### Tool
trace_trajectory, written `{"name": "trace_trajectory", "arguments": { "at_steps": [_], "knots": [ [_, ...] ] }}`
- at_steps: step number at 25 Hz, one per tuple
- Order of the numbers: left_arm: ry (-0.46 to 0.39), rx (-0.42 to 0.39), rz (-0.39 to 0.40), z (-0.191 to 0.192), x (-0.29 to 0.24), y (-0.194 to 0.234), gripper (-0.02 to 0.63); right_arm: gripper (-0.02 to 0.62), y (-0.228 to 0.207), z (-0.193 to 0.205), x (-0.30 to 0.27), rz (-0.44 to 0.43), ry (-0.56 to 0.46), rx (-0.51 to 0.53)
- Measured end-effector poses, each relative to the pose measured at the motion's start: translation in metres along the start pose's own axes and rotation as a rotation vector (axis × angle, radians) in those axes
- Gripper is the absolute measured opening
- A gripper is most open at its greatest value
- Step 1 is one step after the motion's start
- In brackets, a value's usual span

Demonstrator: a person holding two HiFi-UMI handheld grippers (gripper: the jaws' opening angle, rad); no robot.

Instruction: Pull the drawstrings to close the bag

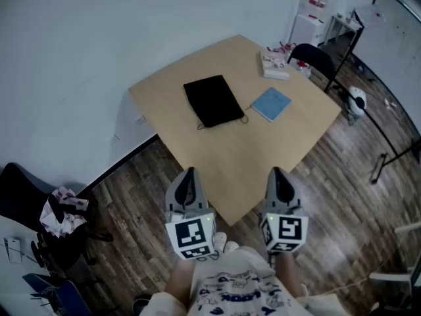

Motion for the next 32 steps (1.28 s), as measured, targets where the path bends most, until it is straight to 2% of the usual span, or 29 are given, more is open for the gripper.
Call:
{"name": "trace_trajectory", "arguments": {
  "at_steps": [7,13,16,19,21,24,32],
  "knots": [
    [0.007,0.004,-0.006,0.002,-0.004,0.003,0.000,0.000,-0.001,0.002,-0.004,0.003,0.010,-0.003],
    [0.013,0.051,0.007,-0.001,-0.012,0.001,0.000,0.000,-0.002,0.001,-0.012,0.006,0.017,0.000],
    [0.020,0.017,0.008,0.001,-0.020,0.006,0.000,0.000,-0.001,0.003,-0.020,0.017,0.023,-0.012],
    [0.022,0.047,0.018,0.000,-0.028,0.008,0.000,0.000,-0.001,0.007,-0.029,0.031,0.027,-0.043],
    [0.029,0.026,0.015,0.003,-0.035,0.011,0.000,0.000,-0.001,0.010,-0.036,0.037,0.032,-0.062],
    [0.046,-0.021,0.016,0.008,-0.047,0.017,0.000,0.000,0.000,0.011,-0.046,0.031,0.035,-0.042],
    [0.108,-0.013,0.010,0.016,-0.079,0.022,0.000,0.002,-0.007,0.022,-0.079,0.014,0.111,-0.032]
  ]
}}
Point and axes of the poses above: the fingertips, and each gripper's own axes: x backward along the fingers, y to its left, z out of its underside, the point moved 10 cm from there along x, backward along the fingers, and after that the axes turned 12 degrees about y, right-handed, at the moved point
